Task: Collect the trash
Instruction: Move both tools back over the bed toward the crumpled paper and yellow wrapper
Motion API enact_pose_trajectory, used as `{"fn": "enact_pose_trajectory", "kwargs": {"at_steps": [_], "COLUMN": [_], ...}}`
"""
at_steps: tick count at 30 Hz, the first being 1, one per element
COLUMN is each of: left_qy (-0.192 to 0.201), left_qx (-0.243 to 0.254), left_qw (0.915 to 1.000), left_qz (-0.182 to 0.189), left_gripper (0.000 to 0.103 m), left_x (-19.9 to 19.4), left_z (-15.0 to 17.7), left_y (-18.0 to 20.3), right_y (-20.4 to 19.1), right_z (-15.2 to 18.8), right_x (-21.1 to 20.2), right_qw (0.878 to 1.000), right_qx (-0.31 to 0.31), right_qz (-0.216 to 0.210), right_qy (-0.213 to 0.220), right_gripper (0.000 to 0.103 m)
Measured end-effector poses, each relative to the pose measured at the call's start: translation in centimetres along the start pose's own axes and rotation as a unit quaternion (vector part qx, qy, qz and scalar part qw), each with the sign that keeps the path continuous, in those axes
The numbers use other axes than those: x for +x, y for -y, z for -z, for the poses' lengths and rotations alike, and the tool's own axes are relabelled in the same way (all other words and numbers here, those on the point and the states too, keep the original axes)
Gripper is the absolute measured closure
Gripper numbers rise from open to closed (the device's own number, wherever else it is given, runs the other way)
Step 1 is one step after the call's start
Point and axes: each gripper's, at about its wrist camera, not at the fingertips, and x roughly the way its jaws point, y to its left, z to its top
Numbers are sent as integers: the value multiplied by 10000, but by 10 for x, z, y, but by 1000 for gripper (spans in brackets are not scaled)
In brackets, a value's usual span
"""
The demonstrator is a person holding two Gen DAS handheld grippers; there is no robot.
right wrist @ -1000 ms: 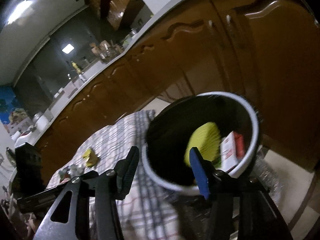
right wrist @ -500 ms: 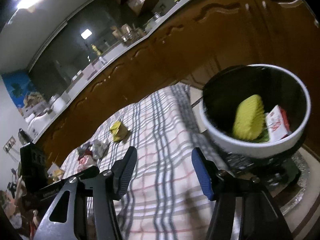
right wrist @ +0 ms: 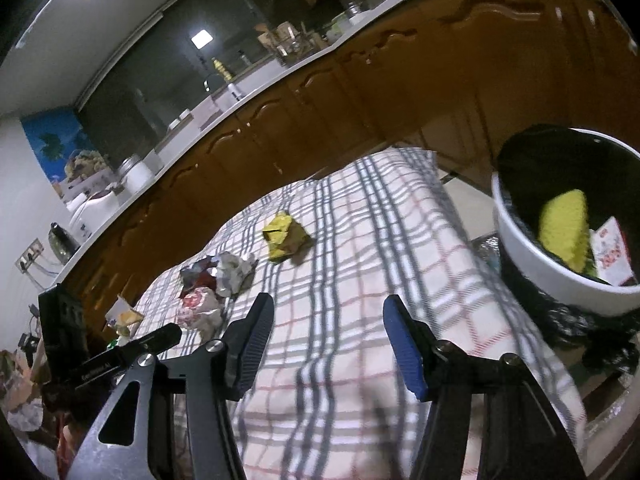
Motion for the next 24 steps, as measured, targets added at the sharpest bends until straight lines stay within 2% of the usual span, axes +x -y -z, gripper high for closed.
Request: {"fn": "enact_pose_trajectory", "kwargs": {"at_steps": [10,16,24], "left_qy": [153,3,-228], "left_qx": [-139,-185,-455], "left_qw": [9991,9987,9980], "left_qz": [-364,-475,-380], "left_gripper": [46,46,46], "left_x": [-8,4,24], "left_z": [-15,-20,-27], "left_y": [-33,-46,-68], "right_y": [-30,-36,-36], "right_z": [-12,-22,-50], "right_x": [29,53,103], "right_qw": [9995,9991,9983], "right_qx": [-213,-166,85], "right_qz": [-167,-252,-285], "right_qy": [-158,-301,-503], "right_gripper": [44,44,46]}}
